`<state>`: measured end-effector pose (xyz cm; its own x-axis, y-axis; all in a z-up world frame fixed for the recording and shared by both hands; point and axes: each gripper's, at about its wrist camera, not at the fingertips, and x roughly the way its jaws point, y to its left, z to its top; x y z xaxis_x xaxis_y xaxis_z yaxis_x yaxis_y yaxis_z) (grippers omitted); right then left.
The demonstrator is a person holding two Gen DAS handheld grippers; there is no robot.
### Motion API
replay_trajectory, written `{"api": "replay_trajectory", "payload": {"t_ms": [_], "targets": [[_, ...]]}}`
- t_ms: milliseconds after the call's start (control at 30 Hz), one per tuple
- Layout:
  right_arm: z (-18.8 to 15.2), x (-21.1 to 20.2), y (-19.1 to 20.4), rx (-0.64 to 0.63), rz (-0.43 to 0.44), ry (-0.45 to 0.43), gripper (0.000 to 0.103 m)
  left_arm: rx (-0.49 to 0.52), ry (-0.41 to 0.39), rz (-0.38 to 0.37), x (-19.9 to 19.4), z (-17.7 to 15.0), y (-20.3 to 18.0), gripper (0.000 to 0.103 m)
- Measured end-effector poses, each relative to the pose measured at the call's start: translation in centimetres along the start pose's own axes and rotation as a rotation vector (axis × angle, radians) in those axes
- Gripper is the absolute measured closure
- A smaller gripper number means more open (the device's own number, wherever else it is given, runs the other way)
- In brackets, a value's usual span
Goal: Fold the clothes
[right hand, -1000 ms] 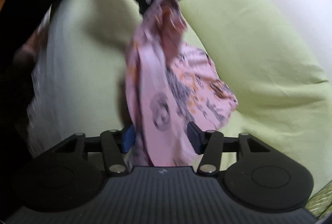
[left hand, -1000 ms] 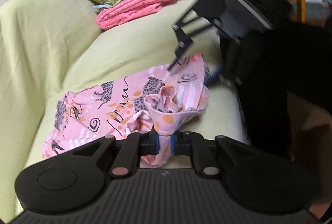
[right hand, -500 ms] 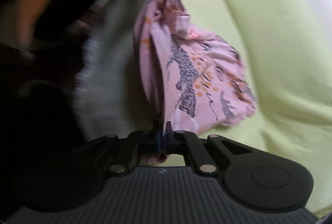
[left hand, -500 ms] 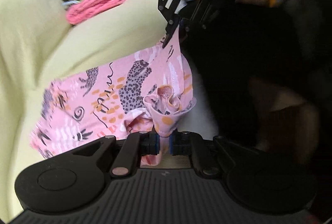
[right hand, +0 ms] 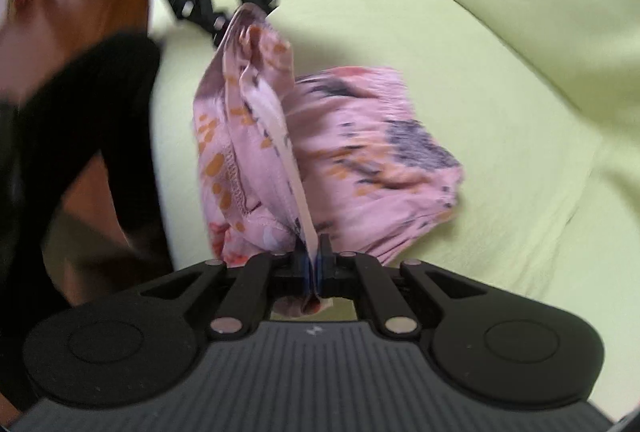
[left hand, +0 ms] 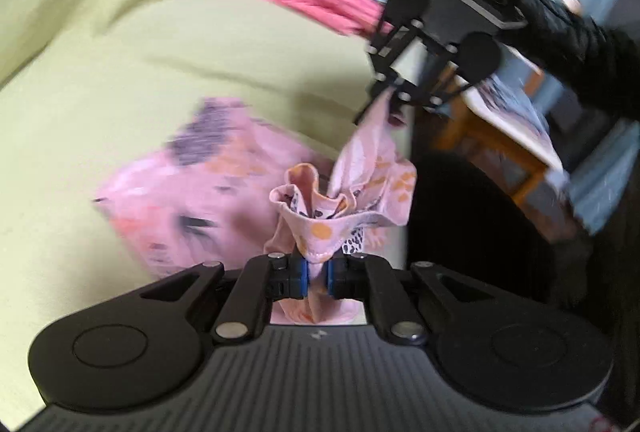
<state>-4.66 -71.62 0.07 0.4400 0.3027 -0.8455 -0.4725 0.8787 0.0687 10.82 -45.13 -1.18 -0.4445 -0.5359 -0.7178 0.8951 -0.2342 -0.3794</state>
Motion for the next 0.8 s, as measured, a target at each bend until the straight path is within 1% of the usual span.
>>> {"api": "replay_trajectory", "payload": {"t_ms": [67,167,300,333,367,400,433,467,533,567,633,667,700,733,800], "targets": [[0.1,1.3,-3.3,0.095,0.051,-0.018,0.101,-0.058,-0.006,-0.013,0.5,0.3,2.9,0.097],[-0.3,3.0,-6.9,0.216,0.118,-0.049,0.101,-0.119,-0.018,-0.028,1.3,0.3,5.9,0.097],[-1.5,4.6,-9.5,0.357,0.185,-0.104,0.100,-0.191,-0.057,-0.054,1.4,-0.6,8.3,0.097],[-2.0,4.6,-9.9,0.394,0.189,-0.118,0.098,-0.215,-0.070,-0.055,1.5,-0.9,8.7,0.096],[-2.4,4.7,-10.3,0.438,0.189,-0.135,0.093,-0.238,-0.083,-0.056,1.6,-1.1,9.1,0.094],[-2.9,4.7,-10.7,0.480,0.191,-0.154,0.089,-0.261,-0.096,-0.057,1.6,-1.3,9.5,0.089],[-3.5,4.6,-10.9,0.519,0.194,-0.176,0.087,-0.285,-0.113,-0.056,1.7,-1.6,9.8,0.084],[-4.1,4.4,-11.0,0.559,0.197,-0.199,0.087,-0.309,-0.131,-0.054,1.7,-1.8,10.1,0.083],[-5.2,3.9,-11.0,0.616,0.170,-0.243,0.086,-0.357,-0.168,-0.050,1.9,-2.3,10.7,0.082],[-5.7,3.4,-11.2,0.653,0.142,-0.270,0.083,-0.381,-0.186,-0.049,1.9,-2.6,11.0,0.082],[-6.7,2.4,-11.6,0.736,0.073,-0.333,0.083,-0.438,-0.230,-0.037,1.9,-2.9,11.3,0.081],[-7.2,2.0,-11.5,0.770,0.034,-0.365,0.083,-0.461,-0.249,-0.016,1.8,-3.0,11.3,0.080],[-7.5,1.9,-11.3,0.789,-0.007,-0.395,0.083,-0.477,-0.262,0.012,1.5,-3.0,11.0,0.075],[-7.8,1.4,-10.7,0.799,-0.060,-0.423,0.082,-0.494,-0.269,0.046,1.2,-3.0,10.7,0.073],[-8.1,0.0,-8.3,0.781,-0.132,-0.485,0.082,-0.516,-0.277,0.107,0.5,-3.1,10.7,0.072]]}}
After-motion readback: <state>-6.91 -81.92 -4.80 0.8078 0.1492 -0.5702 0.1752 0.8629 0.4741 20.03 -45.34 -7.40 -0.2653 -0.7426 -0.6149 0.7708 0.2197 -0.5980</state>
